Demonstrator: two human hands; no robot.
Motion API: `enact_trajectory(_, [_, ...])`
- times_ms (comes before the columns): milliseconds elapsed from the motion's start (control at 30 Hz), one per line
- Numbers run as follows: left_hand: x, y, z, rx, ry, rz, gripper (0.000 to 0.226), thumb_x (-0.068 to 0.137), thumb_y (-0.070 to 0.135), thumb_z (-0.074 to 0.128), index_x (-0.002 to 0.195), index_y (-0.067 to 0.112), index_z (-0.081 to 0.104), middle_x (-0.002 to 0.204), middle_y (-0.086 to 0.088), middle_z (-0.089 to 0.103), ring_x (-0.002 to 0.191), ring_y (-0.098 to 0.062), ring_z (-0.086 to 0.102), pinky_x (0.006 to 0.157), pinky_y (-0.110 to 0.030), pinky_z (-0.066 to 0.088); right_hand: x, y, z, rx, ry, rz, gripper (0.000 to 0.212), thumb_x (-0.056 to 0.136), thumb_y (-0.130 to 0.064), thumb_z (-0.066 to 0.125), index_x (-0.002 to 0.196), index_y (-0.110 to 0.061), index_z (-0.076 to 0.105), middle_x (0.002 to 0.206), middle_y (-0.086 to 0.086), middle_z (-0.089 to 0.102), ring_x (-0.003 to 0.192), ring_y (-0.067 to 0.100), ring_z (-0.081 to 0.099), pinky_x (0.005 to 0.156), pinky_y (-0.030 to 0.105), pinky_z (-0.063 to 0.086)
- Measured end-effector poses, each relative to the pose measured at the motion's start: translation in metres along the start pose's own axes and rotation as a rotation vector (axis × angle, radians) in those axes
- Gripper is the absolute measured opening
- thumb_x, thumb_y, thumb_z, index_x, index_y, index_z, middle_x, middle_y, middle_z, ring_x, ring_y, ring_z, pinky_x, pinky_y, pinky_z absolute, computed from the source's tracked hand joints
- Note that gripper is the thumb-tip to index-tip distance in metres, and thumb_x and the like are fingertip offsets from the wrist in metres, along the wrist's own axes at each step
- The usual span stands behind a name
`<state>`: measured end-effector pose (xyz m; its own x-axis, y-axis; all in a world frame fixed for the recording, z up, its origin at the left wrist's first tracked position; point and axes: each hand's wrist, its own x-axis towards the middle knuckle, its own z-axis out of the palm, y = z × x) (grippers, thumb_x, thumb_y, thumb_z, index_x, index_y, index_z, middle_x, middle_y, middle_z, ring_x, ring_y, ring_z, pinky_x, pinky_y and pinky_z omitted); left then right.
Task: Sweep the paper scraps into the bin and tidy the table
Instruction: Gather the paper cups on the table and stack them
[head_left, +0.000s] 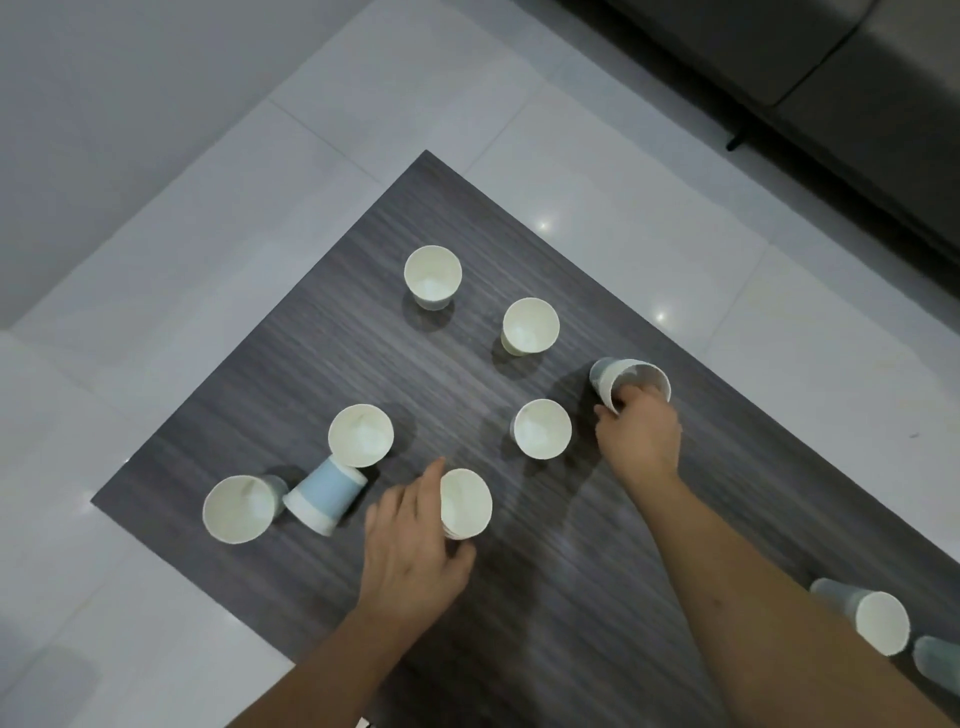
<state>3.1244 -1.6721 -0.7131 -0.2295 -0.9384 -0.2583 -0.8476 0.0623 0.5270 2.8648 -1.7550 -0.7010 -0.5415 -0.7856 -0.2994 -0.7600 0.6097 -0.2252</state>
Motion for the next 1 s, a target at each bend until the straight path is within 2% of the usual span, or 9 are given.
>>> enact_trajectory(100, [0.003,0.003,-0.002,0.012,0.016,-0.088,0.072,0.059,0.039,0.067,0.125,0.016,0.052,0.101,0.004,0.065,0.091,-0.026,0.053,0.077,-0.040,0.042,-0.029,0.000,-0.009,0.168,0.221,-0.013,0.018,0.089,-0.016,0.066,0.075,-0.009,0.056,0.077,0.006,0.058,0.064,0.027,0.051,0.061,0.032,0.039])
enact_trajectory(233, [0.006,0.008,-0.002,0.046,0.014,-0.176,0.070,0.058,0.038,0.074,0.121,0.018,0.054,0.098,0.001,0.062,0.091,-0.027,0.057,0.076,-0.042,0.043,-0.081,-0.006,-0.018,0.369,0.420,-0.387,0.016,0.085,-0.019,0.068,0.077,-0.010,0.059,0.070,-0.001,0.054,0.057,0.016,0.046,0.054,0.023,0.035])
enact_trajectory(333, [0.007,0.011,0.000,0.064,-0.022,-0.202,0.069,0.060,0.038,0.073,0.124,0.023,0.051,0.104,0.001,0.058,0.094,-0.026,0.059,0.077,-0.041,0.042,-0.093,-0.006,0.004,0.128,0.104,-0.483,0.012,0.088,-0.026,0.062,0.084,-0.015,0.060,0.084,0.002,0.061,0.064,0.023,0.059,0.054,0.028,0.036])
enact_trajectory(433, [0.006,0.010,0.002,0.051,-0.040,-0.196,0.070,0.061,0.035,0.073,0.126,0.026,0.048,0.110,0.002,0.057,0.098,-0.026,0.058,0.078,-0.041,0.043,-0.086,-0.010,0.025,-0.056,-0.226,-0.414,0.025,0.095,-0.031,0.057,0.112,-0.014,0.062,0.119,0.005,0.060,0.095,0.032,0.065,0.071,0.036,0.049])
enact_trajectory(500, [0.003,0.007,0.003,0.019,-0.050,-0.163,0.071,0.061,0.031,0.073,0.127,0.026,0.047,0.113,0.001,0.056,0.099,-0.026,0.058,0.080,-0.041,0.045,-0.085,-0.017,0.027,0.045,-0.218,-0.358,0.018,0.092,-0.032,0.062,0.095,-0.015,0.064,0.100,0.003,0.064,0.088,0.031,0.065,0.068,0.034,0.048])
enact_trajectory(600, [-0.006,0.003,0.001,-0.024,-0.059,-0.165,0.071,0.064,0.030,0.072,0.130,0.026,0.046,0.118,0.002,0.056,0.103,-0.024,0.057,0.084,-0.043,0.047,-0.100,-0.024,0.020,0.437,-0.185,-0.147,0.029,0.076,-0.034,0.073,0.063,-0.014,0.056,0.053,-0.006,0.051,0.051,0.012,0.050,0.051,0.026,0.038])
enact_trajectory(700, [-0.019,0.005,0.002,-0.125,-0.032,-0.174,0.066,0.068,0.036,0.072,0.130,0.024,0.051,0.118,0.001,0.057,0.102,-0.023,0.057,0.083,-0.043,0.049,-0.135,-0.030,0.014,0.692,-0.405,-0.060,0.025,0.066,-0.035,0.074,0.073,-0.012,0.068,0.058,-0.006,0.058,0.053,0.007,0.049,0.051,0.027,0.040])
enact_trajectory(900, [-0.063,-0.002,-0.002,-0.234,-0.008,-0.252,0.050,0.077,0.043,0.058,0.125,0.033,0.047,0.110,0.007,0.059,0.098,-0.021,0.059,0.081,-0.042,0.050,-0.189,-0.047,0.030,0.237,-0.668,-0.407,0.033,0.089,-0.047,0.061,0.077,-0.016,0.058,0.068,-0.006,0.057,0.070,0.020,0.058,0.068,0.038,0.050])
enact_trajectory(1000, [-0.090,-0.024,-0.015,-0.351,0.063,-0.448,0.052,0.071,0.060,0.061,0.116,0.036,0.049,0.104,0.015,0.058,0.094,-0.011,0.058,0.078,-0.033,0.050,-0.206,-0.076,0.029,0.233,-0.492,-0.531,0.047,0.087,-0.062,0.048,0.077,-0.019,0.064,0.068,-0.007,0.063,0.067,0.012,0.059,0.065,0.033,0.049])
